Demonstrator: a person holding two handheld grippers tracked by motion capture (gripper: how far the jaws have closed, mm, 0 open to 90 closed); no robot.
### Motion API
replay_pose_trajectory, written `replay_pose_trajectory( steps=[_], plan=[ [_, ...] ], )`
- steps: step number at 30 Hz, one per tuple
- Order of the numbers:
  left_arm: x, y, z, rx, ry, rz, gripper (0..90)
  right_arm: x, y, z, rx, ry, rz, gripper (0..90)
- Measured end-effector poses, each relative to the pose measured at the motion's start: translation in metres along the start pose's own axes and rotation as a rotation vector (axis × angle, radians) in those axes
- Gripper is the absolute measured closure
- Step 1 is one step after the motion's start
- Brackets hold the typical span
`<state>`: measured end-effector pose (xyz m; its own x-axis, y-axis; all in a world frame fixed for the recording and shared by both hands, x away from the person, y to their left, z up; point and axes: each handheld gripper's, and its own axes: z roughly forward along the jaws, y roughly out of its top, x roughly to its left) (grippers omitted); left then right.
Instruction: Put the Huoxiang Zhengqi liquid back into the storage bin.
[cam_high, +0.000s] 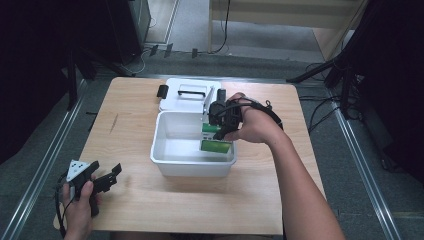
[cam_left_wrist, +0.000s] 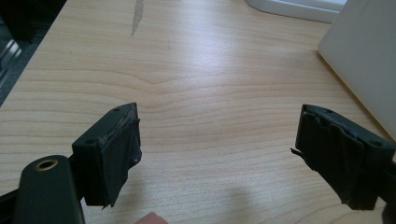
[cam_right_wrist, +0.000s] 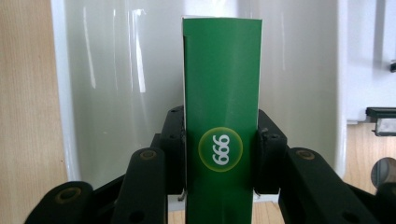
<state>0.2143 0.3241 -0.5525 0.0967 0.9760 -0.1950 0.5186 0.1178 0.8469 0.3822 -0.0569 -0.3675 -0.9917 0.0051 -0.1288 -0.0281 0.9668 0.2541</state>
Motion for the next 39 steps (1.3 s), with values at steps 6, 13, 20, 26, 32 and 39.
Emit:
replay_pose_trajectory(
  steps=[6,13,20,26,32,39],
  plan=[
    [0.000,0.000,0.000,0.000,-0.001,-0.003,14.9,-0.001,0.000,0.010,0.009,0.010,-0.001,64.5],
    [0.000,0.000,0.000,-0.001,-0.001,-0.003,14.9,0.002,0.002,0.023,0.054,0.017,0.003,64.4],
    [0.001,0.000,0.000,-0.001,-0.002,-0.009,14.9,0.003,0.002,0.031,0.069,0.021,0.008,64.4],
    [0.000,0.000,0.000,0.001,-0.002,-0.004,14.9,0.003,0.002,0.031,0.066,0.023,0.016,63.9],
    [0.000,0.000,0.000,0.001,-0.001,-0.003,14.9,0.004,0.003,0.031,0.069,0.023,0.018,61.9],
    [0.000,0.000,0.000,0.005,-0.001,-0.006,14.9,0.001,0.002,0.018,-0.003,0.014,0.082,56.8]
  ],
)
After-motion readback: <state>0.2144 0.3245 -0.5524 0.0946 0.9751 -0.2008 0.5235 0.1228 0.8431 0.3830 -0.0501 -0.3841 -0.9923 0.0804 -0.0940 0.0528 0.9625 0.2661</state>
